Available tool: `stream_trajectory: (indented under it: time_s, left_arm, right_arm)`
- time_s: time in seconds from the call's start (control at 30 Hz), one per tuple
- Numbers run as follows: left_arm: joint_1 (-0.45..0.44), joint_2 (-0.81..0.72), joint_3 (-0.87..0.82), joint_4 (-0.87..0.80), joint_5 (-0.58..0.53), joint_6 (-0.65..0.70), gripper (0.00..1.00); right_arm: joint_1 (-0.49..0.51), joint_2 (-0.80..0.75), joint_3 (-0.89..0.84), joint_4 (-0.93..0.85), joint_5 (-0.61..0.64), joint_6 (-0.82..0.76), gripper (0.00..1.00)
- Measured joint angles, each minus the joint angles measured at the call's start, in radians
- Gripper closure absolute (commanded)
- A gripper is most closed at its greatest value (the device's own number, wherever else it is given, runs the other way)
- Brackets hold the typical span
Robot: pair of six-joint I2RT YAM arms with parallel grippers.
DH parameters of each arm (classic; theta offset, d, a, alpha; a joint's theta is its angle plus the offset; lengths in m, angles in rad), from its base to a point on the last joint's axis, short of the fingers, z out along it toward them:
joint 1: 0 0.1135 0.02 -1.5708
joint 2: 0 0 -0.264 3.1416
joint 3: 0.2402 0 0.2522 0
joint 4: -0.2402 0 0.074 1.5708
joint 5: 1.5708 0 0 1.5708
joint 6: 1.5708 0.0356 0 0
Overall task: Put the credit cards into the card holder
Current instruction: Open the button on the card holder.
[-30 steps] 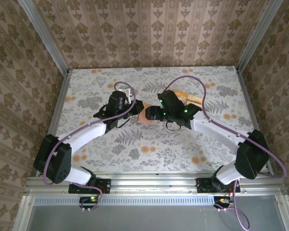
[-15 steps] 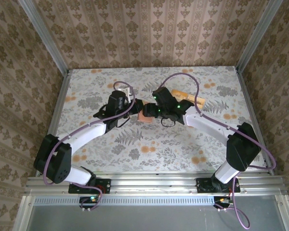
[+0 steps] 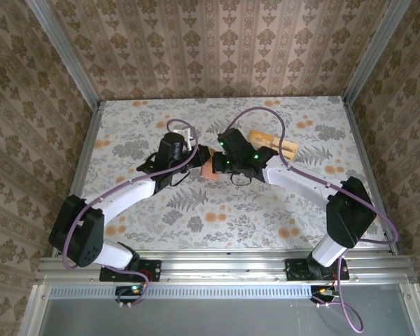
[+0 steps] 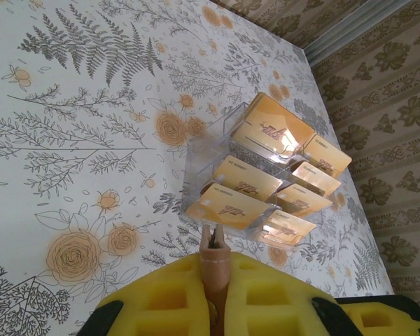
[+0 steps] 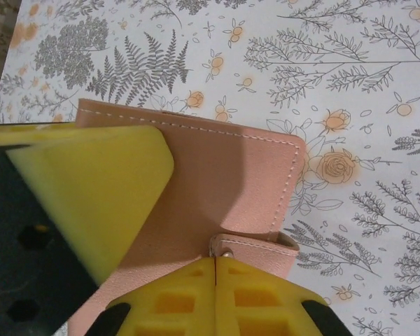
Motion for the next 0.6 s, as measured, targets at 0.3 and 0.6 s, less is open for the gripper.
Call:
stream_trajectory:
  time_s: [0.3, 0.6]
  left_arm:
    - [-0.001, 0.000, 0.000, -0.011, 0.000, 0.000, 1.00]
    - [-0.004, 0.000, 0.001, 0.001, 0.003, 0.001, 1.00]
  right_arm:
    - [-0.094, -0.045, -0.151, 0.036, -0.015, 0.012, 1.00]
    - [-0.150, -0.127, -0.218, 0.053, -0.073, 0.035, 0.60]
